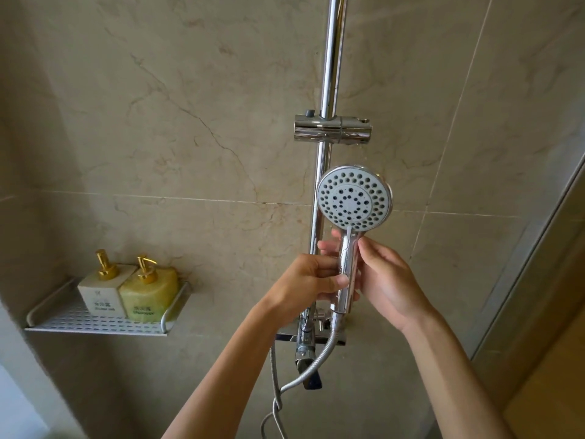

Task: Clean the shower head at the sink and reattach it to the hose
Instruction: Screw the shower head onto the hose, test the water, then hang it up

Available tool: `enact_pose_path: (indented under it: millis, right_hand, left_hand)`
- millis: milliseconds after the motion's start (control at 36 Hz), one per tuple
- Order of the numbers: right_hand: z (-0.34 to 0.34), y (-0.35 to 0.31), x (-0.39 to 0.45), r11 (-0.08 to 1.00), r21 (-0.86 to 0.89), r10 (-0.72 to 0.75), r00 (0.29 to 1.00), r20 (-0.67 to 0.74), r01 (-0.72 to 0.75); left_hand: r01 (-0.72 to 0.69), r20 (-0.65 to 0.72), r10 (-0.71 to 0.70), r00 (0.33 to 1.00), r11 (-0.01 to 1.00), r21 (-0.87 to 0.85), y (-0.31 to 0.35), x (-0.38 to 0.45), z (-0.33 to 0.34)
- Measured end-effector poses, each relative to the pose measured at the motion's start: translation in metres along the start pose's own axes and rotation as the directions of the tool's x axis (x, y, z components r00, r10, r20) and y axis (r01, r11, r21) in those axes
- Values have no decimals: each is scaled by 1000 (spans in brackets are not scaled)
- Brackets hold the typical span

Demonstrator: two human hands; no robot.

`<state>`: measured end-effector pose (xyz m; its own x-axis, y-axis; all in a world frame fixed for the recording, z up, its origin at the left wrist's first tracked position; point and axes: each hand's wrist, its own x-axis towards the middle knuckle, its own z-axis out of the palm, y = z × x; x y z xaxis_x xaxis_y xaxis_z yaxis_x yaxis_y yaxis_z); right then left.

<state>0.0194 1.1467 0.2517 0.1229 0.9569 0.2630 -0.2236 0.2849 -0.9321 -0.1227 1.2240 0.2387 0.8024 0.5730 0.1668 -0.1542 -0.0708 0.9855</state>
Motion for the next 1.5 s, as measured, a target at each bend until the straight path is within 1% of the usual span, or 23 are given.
enact_pose_path:
  millis: [56,139,250,333,417,556,667,806,944,1000,1056,1139,1222,1278,1361,1417,1500]
  right_hand:
    - [0,4,-1,999,32,-13,1000,-12,13]
    - [-1,12,-2,999,28,-41,998,-49,43]
    - [1,20,-6,999,15,-43,995,-95,45]
    - [5,23,-9,999,3,-48,993,-112,48]
    - [7,25,-12,999,16,-47,990,-133,49]
    - [7,26,-15,996,83,-32,989,-148,44]
    - [8,26,-18,992,109,-44,988,-149,60]
    - [2,21,-23,980,156,-98,982,-162,123]
    - [-9,19,-39,978,171,-86,980,-178,117]
    - [-16,22,-50,981,161,-72,976,-208,106]
    - [-24,25,-62,981,166,-57,969,-241,99]
    - [-36,30,-78,977,195,-27,954,-298,89]
    - [-49,37,-95,975,216,14,954,-300,53]
    - [-60,44,-108,978,210,56,956,-289,6]
    - [-70,54,-127,976,213,119,939,-321,-51]
    - [-75,62,-139,961,270,160,923,-349,-65]
    - [-85,76,-158,942,328,204,904,-376,-77]
  left_hand:
    - [13,4,-13,1000,1000,-25,-4,-2,0]
    - [33,26,-32,999,999,-33,-9,-6,1]
    - [54,91,-52,995,998,-21,-16,-10,0]
    - [55,79,-55,995,998,3,-20,-13,-1]
    - [63,104,-62,993,998,0,-26,-15,-4]
    - [85,85,-86,993,996,12,-30,-18,-3]
    - [59,104,-63,993,997,44,-32,-18,-1]
    - [82,35,-83,996,995,49,-44,-22,-8]
    - [166,-124,-156,980,983,74,-77,-32,-23]
    - [204,-154,-193,969,977,60,-99,-40,-28]
    - [266,-199,-254,946,963,34,-121,-48,-28]
    - [363,-272,-354,895,932,-19,-153,-57,-25]
    - [430,-335,-429,839,900,-73,-181,-60,-22]
    - [474,-356,-478,803,874,-104,-197,-59,-20]
    - [513,-397,-522,755,847,-138,-212,-56,-17]
    - [516,-396,-524,754,846,-136,-218,-53,-17]
    - [517,-360,-518,776,849,-107,-215,-49,-13]
